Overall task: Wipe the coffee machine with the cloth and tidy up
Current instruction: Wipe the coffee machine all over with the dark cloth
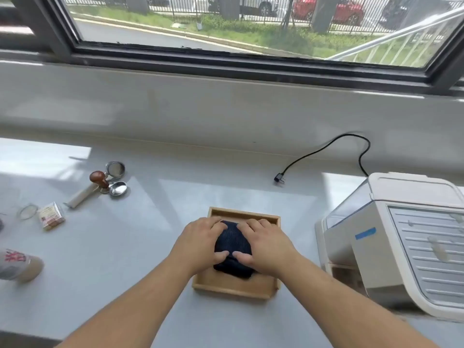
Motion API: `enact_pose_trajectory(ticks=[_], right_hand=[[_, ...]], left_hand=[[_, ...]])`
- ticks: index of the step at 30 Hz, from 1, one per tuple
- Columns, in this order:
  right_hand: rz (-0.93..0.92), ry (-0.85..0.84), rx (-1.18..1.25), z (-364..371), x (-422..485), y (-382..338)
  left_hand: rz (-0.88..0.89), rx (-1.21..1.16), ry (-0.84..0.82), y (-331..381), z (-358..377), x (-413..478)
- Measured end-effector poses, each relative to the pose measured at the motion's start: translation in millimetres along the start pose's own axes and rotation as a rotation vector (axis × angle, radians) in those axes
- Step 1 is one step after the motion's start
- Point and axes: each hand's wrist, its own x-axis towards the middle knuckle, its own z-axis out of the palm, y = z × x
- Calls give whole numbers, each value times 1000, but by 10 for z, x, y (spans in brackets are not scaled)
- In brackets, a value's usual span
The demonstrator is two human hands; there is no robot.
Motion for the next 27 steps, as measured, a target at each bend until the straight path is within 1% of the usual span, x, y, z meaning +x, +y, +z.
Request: enact_pose_trajectory(ticks=[2,9,14,18,22,27], right_hand=[[-6,-43,4,70,28,-19],[-34,-98,-5,324,55,-103],[-28,-133,-13,425,50,-169],[-28,-123,-27,468,56,-178],[-26,-119,-22,447,67,-193],[10,-8,21,327,93,-217]], left_hand=[[15,18,-14,-11,49,13],[-5,143,-111,-33,237,-8],[-2,176,-102,-2,320,-9],[-23,184,-74,27,340,-7],[-37,95,4,56,278,-13],[-8,-29,126,95,108,-31]])
